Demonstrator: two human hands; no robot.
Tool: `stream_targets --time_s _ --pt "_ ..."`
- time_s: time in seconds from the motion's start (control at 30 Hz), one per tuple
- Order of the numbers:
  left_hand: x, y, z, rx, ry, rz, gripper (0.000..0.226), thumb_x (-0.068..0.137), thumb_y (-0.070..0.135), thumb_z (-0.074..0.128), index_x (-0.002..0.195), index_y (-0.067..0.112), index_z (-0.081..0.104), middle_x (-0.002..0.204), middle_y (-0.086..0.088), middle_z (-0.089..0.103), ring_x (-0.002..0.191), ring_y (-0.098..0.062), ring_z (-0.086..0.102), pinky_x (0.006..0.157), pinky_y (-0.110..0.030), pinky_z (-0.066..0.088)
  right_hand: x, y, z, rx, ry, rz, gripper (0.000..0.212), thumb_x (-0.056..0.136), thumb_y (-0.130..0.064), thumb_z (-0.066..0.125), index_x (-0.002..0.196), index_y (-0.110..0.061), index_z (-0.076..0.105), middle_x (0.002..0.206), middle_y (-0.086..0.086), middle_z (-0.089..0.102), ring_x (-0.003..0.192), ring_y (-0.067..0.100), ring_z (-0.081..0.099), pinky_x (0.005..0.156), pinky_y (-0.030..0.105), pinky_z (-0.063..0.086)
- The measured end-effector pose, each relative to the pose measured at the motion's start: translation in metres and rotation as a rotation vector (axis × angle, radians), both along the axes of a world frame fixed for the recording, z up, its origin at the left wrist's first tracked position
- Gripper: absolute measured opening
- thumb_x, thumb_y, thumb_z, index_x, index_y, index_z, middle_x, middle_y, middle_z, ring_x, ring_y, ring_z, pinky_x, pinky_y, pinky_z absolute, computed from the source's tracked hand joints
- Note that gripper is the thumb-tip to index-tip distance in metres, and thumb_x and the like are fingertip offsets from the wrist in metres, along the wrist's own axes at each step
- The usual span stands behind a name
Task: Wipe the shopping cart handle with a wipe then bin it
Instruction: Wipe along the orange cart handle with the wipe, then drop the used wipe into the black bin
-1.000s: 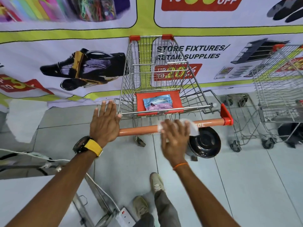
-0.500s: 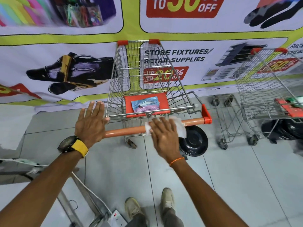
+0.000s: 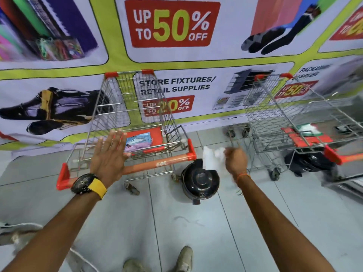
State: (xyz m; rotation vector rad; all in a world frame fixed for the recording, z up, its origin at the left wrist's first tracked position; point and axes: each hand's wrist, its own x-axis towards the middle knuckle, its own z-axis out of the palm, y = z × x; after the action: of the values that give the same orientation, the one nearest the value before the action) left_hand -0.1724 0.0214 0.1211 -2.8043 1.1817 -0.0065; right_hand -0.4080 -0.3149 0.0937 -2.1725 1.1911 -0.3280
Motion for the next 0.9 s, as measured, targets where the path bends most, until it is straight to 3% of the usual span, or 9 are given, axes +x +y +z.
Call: stream_targets --time_s 0.03,0.1,0.23,0.33,0.43,0.5,0.63,0.77,0.9 --pt "-0.007 -0.018 0.003 -0.021 0.011 -0.015 0.073 0.093 0.038 0.052 0.150 0.005 0.022 0.161 -0.016 0.023 0.148 -0.035 0.018 0.120 -0.051 0.000 -0.009 -0.008 -0.003 0.244 -0.074 -0.051 0.030 0.088 0.008 0.063 0.066 -0.011 0.072 0.068 0.008 0.071 0.068 0.027 0.064 0.065 0.030 0.053" --pt "-0.021 -0.057 0.011 -0.071 0.021 -0.047 0.068 0.095 0.038 0.048 0.151 0.008 0.022 0.162 -0.014 0.020 0.149 -0.034 0.016 0.118 -0.056 0.014 -0.026 -0.021 -0.006 0.605 -0.244 -0.154 0.028 0.087 0.015 0.063 0.070 -0.006 0.072 0.066 0.000 0.071 0.062 0.017 0.064 0.057 0.022 0.055" --pt "-0.044 -0.119 0.024 -0.140 0.043 -0.132 0.066 0.099 0.050 0.016 0.153 0.012 0.011 0.163 -0.009 0.006 0.151 -0.029 0.001 0.121 -0.055 0.009 -0.040 -0.039 -0.002 0.882 -0.289 -0.258 0.040 0.087 0.024 0.041 0.110 0.006 0.068 0.096 0.016 0.069 0.079 0.022 0.066 0.055 0.018 0.058" --pt "-0.054 -0.157 0.032 -0.146 0.132 -0.239 0.103 0.077 0.075 -0.017 0.153 0.010 0.010 0.161 -0.008 0.003 0.151 -0.032 0.001 0.121 -0.056 0.006 -0.044 -0.052 -0.008 1.003 -0.341 -0.326 0.045 0.091 0.022 0.042 0.125 -0.002 0.060 0.112 0.017 0.066 0.089 0.023 0.067 0.055 0.019 0.058" --pt "-0.058 -0.184 0.021 -0.128 0.142 -0.289 0.079 0.094 0.063 0.015 0.153 0.011 0.011 0.163 -0.011 0.008 0.151 -0.032 0.004 0.122 -0.055 0.008 -0.048 -0.050 -0.015 1.105 -0.369 -0.406 0.043 0.091 0.023 0.043 0.130 0.007 0.053 0.130 0.025 0.059 0.095 0.028 0.066 0.057 0.022 0.061" --pt "-0.059 -0.201 0.010 -0.148 0.143 -0.305 0.066 0.099 0.045 0.028 0.153 0.013 0.009 0.164 -0.010 0.008 0.151 -0.030 0.002 0.122 -0.054 0.010 -0.051 -0.047 -0.017 1.141 -0.401 -0.450 0.032 0.091 0.024 0.043 0.118 0.013 0.057 0.127 0.029 0.060 0.089 0.030 0.066 0.055 0.021 0.061" --pt "-0.060 -0.224 0.000 -0.129 0.193 -0.350 0.064 0.100 0.044 0.024 0.154 0.016 0.005 0.164 -0.005 0.002 0.151 -0.027 -0.003 0.122 -0.052 0.009 -0.058 -0.043 -0.023 1.174 -0.512 -0.517 0.033 0.095 0.018 0.043 0.125 0.011 0.055 0.096 0.017 0.077 0.078 0.023 0.074 0.060 0.022 0.063" --pt "-0.054 -0.234 -0.007 -0.116 0.234 -0.366 0.063 0.101 0.045 0.027 0.154 0.018 0.007 0.164 -0.003 0.002 0.151 -0.026 -0.004 0.122 -0.052 0.010 -0.066 -0.046 -0.033 1.203 -0.486 -0.573 0.038 0.099 0.001 0.050 0.138 -0.002 0.051 0.129 0.018 0.063 0.096 0.028 0.066 0.064 0.034 0.065" --pt "-0.047 -0.242 -0.014 -0.084 0.290 -0.365 0.064 0.100 0.047 0.026 0.154 0.020 0.004 0.164 -0.002 -0.001 0.151 -0.025 -0.007 0.123 -0.050 0.004 -0.070 -0.047 -0.033 1.190 -0.469 -0.550 0.027 0.100 -0.007 0.050 0.124 -0.015 0.059 0.106 0.010 0.069 0.091 0.026 0.063 0.076 0.052 0.058"
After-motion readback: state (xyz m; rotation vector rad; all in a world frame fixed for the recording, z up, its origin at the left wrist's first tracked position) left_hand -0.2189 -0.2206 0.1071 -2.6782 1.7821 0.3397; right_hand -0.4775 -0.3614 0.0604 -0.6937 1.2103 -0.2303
